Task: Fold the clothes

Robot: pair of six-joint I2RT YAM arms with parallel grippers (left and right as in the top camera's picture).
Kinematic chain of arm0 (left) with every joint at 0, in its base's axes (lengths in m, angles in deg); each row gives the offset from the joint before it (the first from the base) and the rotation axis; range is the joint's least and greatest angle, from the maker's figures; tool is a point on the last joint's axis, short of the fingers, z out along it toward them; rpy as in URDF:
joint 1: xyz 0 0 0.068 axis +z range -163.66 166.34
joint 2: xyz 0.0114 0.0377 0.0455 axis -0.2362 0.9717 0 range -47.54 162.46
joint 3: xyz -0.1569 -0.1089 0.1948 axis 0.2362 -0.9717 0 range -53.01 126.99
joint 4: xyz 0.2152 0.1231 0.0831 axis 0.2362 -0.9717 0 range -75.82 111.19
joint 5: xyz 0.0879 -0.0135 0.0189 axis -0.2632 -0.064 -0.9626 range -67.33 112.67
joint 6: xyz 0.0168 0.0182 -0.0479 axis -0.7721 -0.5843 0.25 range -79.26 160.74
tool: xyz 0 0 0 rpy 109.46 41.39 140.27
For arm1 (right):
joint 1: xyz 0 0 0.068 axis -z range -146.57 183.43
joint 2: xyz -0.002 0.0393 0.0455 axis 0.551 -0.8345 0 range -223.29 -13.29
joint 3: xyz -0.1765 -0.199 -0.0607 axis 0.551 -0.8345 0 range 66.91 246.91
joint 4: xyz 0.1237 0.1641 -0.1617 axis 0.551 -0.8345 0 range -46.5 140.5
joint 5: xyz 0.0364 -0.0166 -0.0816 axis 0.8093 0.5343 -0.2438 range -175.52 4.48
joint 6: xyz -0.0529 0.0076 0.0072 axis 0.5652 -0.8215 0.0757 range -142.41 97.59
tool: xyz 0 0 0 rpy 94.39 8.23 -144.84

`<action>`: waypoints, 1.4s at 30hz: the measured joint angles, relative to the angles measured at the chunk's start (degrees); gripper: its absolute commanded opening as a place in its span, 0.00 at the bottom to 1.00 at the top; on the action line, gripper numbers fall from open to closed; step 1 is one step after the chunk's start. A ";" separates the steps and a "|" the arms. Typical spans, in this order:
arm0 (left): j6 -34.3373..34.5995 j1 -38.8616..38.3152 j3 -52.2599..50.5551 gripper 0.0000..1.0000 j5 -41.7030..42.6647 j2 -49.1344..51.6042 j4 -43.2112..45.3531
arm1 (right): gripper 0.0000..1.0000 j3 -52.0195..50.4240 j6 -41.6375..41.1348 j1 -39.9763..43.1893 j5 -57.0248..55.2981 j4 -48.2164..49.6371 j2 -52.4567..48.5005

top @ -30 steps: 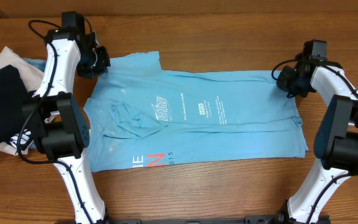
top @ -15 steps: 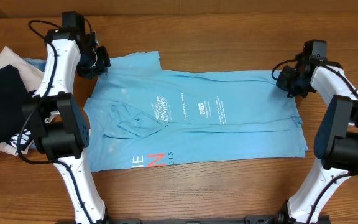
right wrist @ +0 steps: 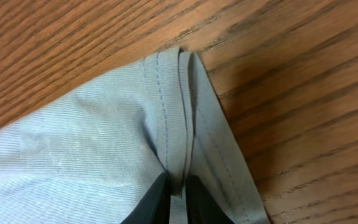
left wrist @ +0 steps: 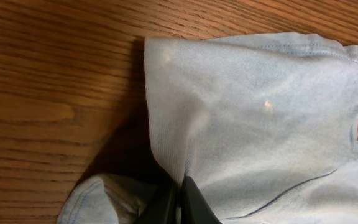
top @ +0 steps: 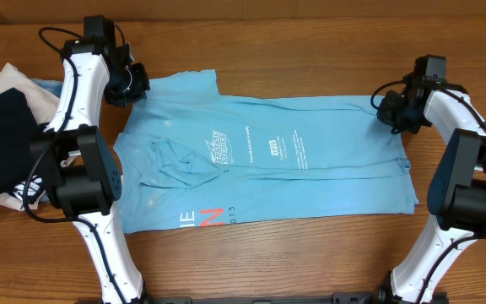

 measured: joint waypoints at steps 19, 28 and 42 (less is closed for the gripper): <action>0.00 0.00 0.00 0.05 0.00 0.00 -0.04 | 0.04 0.00 0.02 0.00 1.90 1.68 0.00; 0.00 -0.02 0.00 0.04 -1.42 -0.22 -0.17 | 0.04 0.11 0.00 3.06 1.60 0.85 8.24; 0.33 -0.72 0.24 0.04 -9.66 -9.27 -9.81 | 0.04 1.16 0.02 5.73 -0.04 -10.21 12.61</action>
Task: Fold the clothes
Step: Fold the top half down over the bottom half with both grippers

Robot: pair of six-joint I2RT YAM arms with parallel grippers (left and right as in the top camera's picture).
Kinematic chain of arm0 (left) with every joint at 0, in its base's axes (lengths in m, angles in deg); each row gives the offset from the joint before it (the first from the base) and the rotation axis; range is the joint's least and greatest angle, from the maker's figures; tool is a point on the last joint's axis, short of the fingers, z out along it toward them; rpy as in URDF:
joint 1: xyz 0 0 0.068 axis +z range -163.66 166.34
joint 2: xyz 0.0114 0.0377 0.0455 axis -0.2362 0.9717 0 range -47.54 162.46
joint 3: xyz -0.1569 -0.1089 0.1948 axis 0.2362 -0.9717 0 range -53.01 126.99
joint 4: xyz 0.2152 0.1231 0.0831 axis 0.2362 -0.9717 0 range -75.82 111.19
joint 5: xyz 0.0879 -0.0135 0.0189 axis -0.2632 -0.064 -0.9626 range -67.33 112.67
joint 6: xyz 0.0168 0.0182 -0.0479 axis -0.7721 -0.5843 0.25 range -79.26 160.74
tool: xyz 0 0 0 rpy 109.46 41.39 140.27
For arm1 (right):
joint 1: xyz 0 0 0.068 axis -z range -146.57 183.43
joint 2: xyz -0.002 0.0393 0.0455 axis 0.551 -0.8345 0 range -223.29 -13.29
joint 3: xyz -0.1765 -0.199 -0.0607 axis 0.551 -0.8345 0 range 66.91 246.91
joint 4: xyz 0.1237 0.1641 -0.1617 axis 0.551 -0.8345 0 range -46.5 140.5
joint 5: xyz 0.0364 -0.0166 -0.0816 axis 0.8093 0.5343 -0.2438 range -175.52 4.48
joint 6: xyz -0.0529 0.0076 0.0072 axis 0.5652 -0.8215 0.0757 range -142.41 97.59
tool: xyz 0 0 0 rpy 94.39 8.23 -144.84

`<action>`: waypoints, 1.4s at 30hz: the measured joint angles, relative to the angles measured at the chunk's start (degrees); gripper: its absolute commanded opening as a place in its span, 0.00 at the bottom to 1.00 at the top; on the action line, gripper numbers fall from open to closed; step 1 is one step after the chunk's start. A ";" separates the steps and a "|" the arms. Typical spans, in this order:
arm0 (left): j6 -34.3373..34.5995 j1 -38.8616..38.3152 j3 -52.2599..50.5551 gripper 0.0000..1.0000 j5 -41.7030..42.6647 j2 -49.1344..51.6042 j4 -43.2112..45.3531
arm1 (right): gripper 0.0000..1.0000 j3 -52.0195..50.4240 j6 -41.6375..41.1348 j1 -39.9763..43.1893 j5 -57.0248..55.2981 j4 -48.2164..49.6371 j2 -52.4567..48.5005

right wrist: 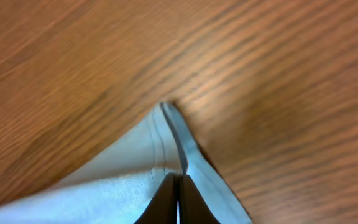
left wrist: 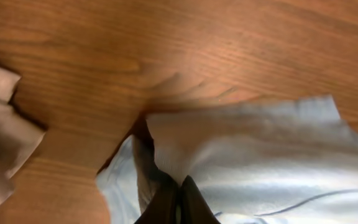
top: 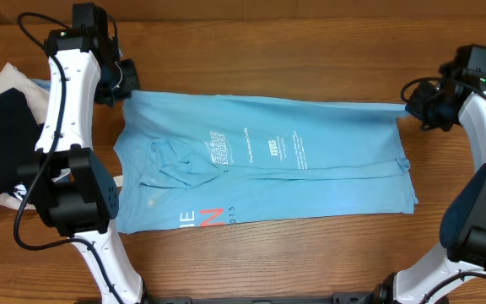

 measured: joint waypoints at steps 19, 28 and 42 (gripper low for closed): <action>6.86 -0.94 0.02 0.04 -1.36 -0.31 -20.11 | 0.04 1.42 0.00 2.25 -1.75 -15.45 0.00; 7.21 -2.32 -0.70 0.04 -2.36 -0.39 -25.49 | 0.04 1.46 -0.04 2.25 -6.34 -19.15 0.00; 7.21 -4.85 -16.06 0.05 -3.85 -0.94 -24.76 | 0.04 1.55 -2.03 2.23 -10.51 -23.65 0.00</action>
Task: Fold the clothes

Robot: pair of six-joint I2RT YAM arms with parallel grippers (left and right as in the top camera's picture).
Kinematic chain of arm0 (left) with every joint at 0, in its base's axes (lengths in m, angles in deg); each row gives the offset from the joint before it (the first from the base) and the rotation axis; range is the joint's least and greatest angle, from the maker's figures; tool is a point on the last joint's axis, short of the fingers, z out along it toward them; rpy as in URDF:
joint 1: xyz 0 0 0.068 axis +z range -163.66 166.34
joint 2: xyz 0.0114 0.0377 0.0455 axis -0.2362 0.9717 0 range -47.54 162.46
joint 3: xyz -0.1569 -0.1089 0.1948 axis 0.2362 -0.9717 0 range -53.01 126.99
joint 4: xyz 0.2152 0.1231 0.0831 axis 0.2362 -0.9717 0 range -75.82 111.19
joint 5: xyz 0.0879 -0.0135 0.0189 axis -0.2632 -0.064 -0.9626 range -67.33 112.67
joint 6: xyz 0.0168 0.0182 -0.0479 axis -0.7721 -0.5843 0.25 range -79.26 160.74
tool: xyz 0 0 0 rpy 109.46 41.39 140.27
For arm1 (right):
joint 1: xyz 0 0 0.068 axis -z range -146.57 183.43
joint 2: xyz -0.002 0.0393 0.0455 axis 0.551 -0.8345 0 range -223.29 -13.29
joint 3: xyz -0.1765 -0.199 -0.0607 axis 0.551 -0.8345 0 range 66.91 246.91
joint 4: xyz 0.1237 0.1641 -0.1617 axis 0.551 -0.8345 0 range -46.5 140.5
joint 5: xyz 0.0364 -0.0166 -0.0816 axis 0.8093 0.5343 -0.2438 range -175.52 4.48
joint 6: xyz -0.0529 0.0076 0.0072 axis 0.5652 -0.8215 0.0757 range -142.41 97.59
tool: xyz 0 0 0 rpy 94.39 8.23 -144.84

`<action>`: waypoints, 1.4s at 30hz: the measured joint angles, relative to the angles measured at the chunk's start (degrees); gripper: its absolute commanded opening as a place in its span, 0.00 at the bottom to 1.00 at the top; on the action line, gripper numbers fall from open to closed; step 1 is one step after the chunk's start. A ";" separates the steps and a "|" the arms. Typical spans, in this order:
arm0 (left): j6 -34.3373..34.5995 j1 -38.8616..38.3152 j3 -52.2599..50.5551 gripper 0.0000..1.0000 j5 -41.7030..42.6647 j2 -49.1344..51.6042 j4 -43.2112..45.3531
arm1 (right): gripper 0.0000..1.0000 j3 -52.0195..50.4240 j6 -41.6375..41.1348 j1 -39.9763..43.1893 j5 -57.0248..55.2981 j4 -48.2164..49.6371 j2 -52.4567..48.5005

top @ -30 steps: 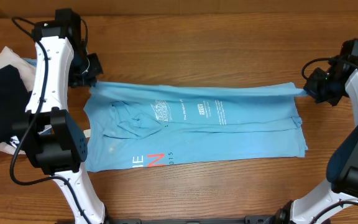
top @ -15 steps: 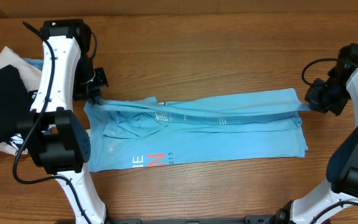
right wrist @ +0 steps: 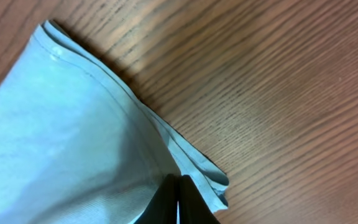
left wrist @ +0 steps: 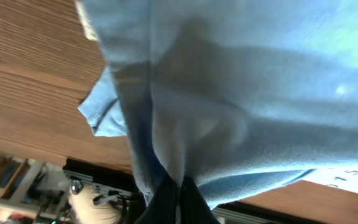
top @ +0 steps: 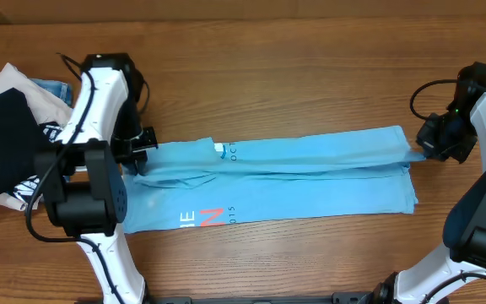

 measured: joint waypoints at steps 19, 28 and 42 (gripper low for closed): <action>0.00 -1.20 -4.26 0.15 -2.86 0.00 -1.31 | 0.04 0.00 -0.39 0.02 -0.63 -3.15 0.00; 0.00 -1.20 -4.26 0.14 -3.45 0.00 -0.17 | 0.04 0.00 -0.48 0.02 -1.84 -5.81 0.00; -0.02 -1.20 -4.26 0.15 -3.48 0.00 0.87 | 0.26 0.00 -0.96 0.02 -3.67 -6.23 0.00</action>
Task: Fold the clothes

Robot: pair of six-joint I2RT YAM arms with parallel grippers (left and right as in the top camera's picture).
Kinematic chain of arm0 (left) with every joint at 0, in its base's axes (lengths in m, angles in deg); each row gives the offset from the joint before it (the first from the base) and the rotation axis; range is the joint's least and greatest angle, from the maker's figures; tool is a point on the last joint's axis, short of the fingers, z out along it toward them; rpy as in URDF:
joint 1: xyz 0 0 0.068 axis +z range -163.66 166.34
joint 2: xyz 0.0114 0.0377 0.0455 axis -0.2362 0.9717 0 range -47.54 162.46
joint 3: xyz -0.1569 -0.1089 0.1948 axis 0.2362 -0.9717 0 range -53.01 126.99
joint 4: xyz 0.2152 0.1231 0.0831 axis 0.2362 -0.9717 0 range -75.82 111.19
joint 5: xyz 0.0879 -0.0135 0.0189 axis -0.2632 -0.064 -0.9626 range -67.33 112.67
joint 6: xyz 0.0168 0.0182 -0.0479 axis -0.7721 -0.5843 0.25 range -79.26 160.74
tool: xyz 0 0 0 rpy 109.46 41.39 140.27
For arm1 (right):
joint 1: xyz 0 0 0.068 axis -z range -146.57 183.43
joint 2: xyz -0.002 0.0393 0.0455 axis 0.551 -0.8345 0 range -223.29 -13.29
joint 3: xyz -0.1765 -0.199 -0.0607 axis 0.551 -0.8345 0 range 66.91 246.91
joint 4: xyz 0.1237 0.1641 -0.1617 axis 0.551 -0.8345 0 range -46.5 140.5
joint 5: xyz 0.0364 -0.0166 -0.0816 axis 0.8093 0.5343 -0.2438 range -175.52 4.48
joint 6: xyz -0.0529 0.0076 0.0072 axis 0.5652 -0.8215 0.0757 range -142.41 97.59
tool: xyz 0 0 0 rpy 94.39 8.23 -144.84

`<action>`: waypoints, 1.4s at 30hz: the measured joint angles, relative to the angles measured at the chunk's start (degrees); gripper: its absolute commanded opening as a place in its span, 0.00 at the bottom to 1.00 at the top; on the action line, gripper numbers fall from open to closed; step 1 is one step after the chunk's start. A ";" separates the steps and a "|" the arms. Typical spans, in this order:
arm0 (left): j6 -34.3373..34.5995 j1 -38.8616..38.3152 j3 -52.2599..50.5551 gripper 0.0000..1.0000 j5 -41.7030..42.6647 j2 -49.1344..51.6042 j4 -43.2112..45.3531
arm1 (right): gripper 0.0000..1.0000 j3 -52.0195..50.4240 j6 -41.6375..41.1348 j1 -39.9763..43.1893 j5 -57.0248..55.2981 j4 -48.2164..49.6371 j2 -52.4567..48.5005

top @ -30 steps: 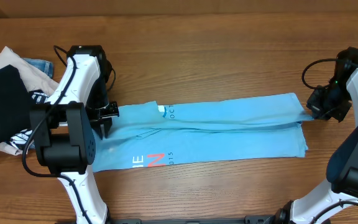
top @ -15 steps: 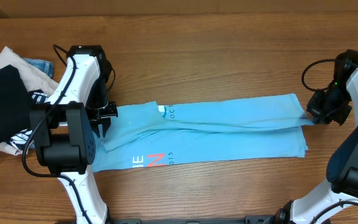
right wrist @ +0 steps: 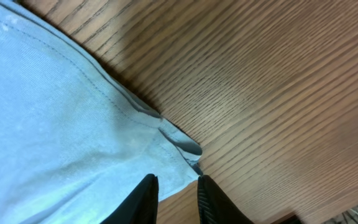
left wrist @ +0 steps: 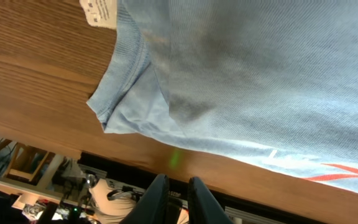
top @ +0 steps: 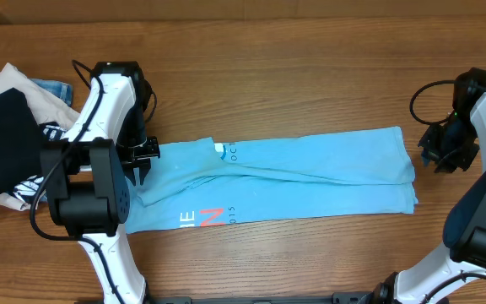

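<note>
A light blue T-shirt (top: 277,181) lies on the wooden table, its far half folded over the near half into a long band, red lettering showing at the near left. My left gripper (top: 140,162) stands open at the shirt's left end, above the collar and label (left wrist: 101,9); nothing sits between its fingers (left wrist: 157,199). My right gripper (top: 440,154) is open just off the shirt's right end, and the hem corner (right wrist: 182,146) lies flat by its fingers (right wrist: 146,199).
A pile of other clothes, black (top: 2,143) over beige and white, sits at the table's left edge. Bare wood (top: 294,76) stretches behind the shirt. Beyond the table's near edge (left wrist: 185,165), the left wrist view shows equipment below.
Both grippers have opened and let go of the shirt's folded edge. The fabric has settled flat on the lower half. The right gripper sits slightly farther from the hem.
Both grippers were shut on the shirt's far corners while it lay spread out. Then they held that edge lifted and stretched taut. Then the edge was down over the near half, still held. Now it is released and the shirt lies folded in half.
</note>
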 measured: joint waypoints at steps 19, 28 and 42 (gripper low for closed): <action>-3.45 0.00 -0.04 0.33 5.68 -0.02 17.84 | 0.25 -0.33 0.04 -0.09 8.98 5.33 0.00; -4.52 0.00 -0.04 0.41 9.81 -0.02 19.41 | 0.25 -1.18 0.02 -0.46 9.77 6.23 0.00; -8.15 0.00 -0.22 0.46 6.23 -0.02 25.83 | 0.25 -1.18 0.02 -0.50 9.97 6.19 0.00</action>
